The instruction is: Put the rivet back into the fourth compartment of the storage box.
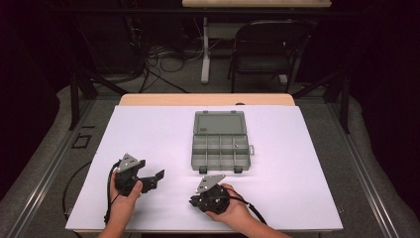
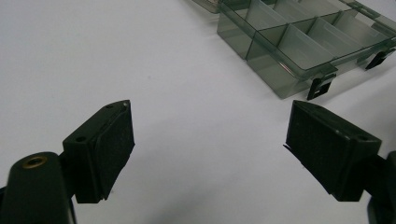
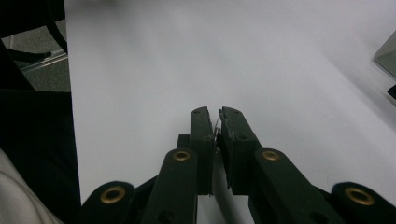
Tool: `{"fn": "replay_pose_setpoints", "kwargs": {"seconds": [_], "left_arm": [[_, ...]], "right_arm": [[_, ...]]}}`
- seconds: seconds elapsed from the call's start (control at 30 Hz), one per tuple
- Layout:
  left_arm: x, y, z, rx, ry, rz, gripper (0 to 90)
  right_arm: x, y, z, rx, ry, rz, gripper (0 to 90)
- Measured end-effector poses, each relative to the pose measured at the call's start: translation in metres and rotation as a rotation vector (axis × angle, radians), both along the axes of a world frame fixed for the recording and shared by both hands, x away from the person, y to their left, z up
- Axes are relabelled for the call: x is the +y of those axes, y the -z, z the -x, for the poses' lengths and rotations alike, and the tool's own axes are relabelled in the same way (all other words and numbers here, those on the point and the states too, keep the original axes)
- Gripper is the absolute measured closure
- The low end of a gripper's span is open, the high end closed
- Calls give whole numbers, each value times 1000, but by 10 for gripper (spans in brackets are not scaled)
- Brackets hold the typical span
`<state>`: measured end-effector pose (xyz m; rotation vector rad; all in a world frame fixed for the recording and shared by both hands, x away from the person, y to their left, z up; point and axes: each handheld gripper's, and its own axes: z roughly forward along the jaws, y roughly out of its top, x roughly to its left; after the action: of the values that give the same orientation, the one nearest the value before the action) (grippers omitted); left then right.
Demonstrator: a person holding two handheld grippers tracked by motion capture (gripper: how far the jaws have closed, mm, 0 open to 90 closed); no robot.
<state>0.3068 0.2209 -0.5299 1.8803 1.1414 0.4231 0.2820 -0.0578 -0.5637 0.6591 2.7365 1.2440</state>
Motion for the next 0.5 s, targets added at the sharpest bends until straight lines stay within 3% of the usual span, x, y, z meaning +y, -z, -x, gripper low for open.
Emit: {"fn": "replay_pose_setpoints", "kwargs": {"seconds": [0.5], "left_arm": [[0,-1,0,-6,-1,-3,153]], "right_arm": [[-13,-15,-7,10,39,-66,840]]}}
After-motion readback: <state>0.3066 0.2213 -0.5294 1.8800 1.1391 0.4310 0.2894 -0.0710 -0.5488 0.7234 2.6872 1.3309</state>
